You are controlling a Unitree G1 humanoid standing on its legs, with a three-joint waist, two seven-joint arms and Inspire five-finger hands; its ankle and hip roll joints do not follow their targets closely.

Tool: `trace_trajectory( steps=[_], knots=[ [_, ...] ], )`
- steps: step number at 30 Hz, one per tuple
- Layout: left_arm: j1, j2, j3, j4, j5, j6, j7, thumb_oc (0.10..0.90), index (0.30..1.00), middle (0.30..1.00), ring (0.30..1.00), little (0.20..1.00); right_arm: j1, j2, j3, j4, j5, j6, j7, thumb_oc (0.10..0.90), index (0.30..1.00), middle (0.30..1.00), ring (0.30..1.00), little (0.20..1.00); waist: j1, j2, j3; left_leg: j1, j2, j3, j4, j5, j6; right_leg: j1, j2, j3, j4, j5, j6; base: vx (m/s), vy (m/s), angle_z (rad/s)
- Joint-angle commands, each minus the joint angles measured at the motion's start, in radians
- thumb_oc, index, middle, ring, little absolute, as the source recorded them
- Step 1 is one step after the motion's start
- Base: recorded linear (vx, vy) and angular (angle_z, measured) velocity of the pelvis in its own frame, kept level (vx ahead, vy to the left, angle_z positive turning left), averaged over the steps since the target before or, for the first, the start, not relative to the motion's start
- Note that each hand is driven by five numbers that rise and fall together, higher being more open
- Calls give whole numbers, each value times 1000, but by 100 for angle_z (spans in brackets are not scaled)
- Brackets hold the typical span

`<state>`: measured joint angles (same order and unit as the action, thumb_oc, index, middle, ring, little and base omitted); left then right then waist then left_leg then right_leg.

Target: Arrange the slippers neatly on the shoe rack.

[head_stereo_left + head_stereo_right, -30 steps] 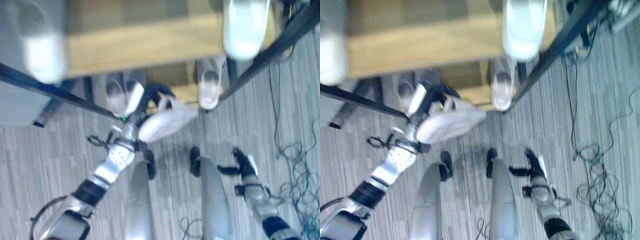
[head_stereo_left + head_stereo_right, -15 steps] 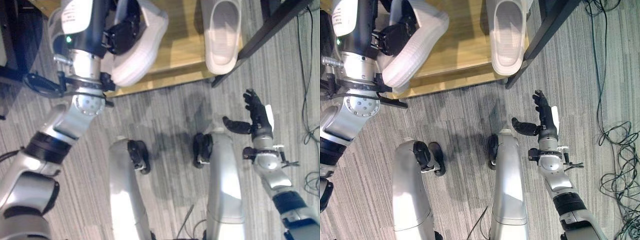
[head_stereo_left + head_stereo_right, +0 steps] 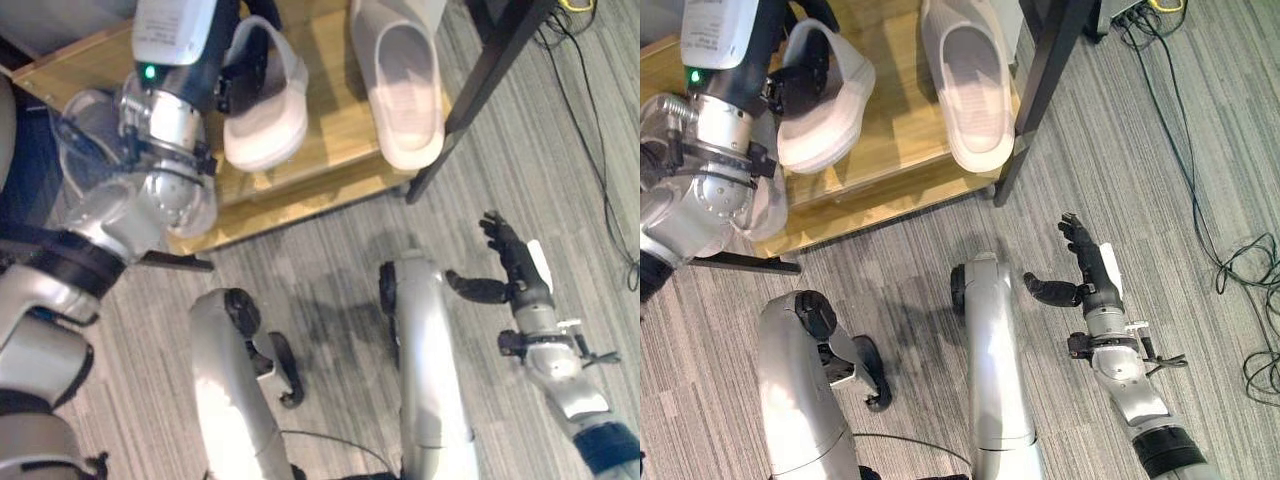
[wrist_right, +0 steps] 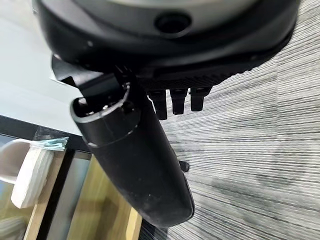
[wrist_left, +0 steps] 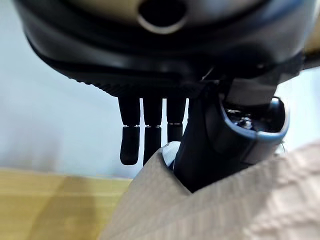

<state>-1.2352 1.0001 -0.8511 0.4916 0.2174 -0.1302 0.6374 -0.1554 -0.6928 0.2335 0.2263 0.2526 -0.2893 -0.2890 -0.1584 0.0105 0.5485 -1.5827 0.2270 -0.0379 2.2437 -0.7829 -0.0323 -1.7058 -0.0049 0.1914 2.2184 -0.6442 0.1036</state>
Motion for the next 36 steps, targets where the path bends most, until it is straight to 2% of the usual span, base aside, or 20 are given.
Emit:
trace_trajectory(
  steps=[1,6,12,13,14,18,22,25,36],
  knots=[
    [-153,-7,37,12,54,-10,47,400,300,300,300,300,6,-73,-39,-188,4,-114,-7,800,900,900,900,900,-12,7,-28,13,-42,-49,-81,44,54,136,-94,30,32,-133,-18,33,49,-6],
    [-229,-83,-3,134,29,-9,44,400,300,300,300,300,15,-78,-24,-192,9,-122,-5,800,900,900,900,900,-42,-2,-28,13,-41,-28,-65,41,54,136,-93,55,50,-131,-7,20,42,-2],
    [-267,-114,-45,211,43,5,31,400,300,300,300,300,24,-92,-13,-199,1,-125,4,800,900,900,900,900,-56,-15,-28,13,-49,-18,-57,41,48,136,-103,73,66,-130,-12,-1,9,0],
    [-288,-121,-59,249,38,11,27,566,549,549,549,549,24,-99,-10,-196,6,-126,9,800,900,900,900,900,-59,-20,-28,13,-53,-17,-52,40,46,136,-106,76,72,-128,-13,0,13,3],
    [-306,-134,-68,276,23,9,20,800,900,900,900,900,23,-99,-7,-196,13,-127,13,800,900,900,900,900,-62,-25,-28,13,-56,-16,-52,40,43,136,-106,80,75,-128,-14,0,0,0],
    [-340,-151,-74,313,-8,2,-3,800,900,900,900,900,24,-101,-1,-194,16,-124,21,800,900,900,900,900,-66,-30,-28,13,-59,-12,-46,36,37,136,-109,90,86,-129,-18,0,0,0],
    [-322,-151,-48,275,-26,-12,-4,800,900,900,900,900,25,-101,-4,-197,11,-122,19,800,900,900,900,900,-62,-29,-28,13,-65,-8,-40,31,30,136,-109,93,95,-132,-22,2,-1,1],
    [-254,-148,7,157,-24,-21,12,800,900,900,900,900,28,-100,-11,-196,2,-119,11,800,900,900,900,900,-50,-24,-28,13,-78,-11,-29,25,23,136,-110,93,111,-135,-25,0,0,0],
    [-69,-133,119,-52,-25,-54,-1,800,900,900,900,900,14,-101,-14,-183,-22,-111,-6,800,900,900,900,900,-17,-17,-28,13,-96,-9,-16,15,9,136,-123,88,143,-149,-37,-4,-11,4]
  ],
)
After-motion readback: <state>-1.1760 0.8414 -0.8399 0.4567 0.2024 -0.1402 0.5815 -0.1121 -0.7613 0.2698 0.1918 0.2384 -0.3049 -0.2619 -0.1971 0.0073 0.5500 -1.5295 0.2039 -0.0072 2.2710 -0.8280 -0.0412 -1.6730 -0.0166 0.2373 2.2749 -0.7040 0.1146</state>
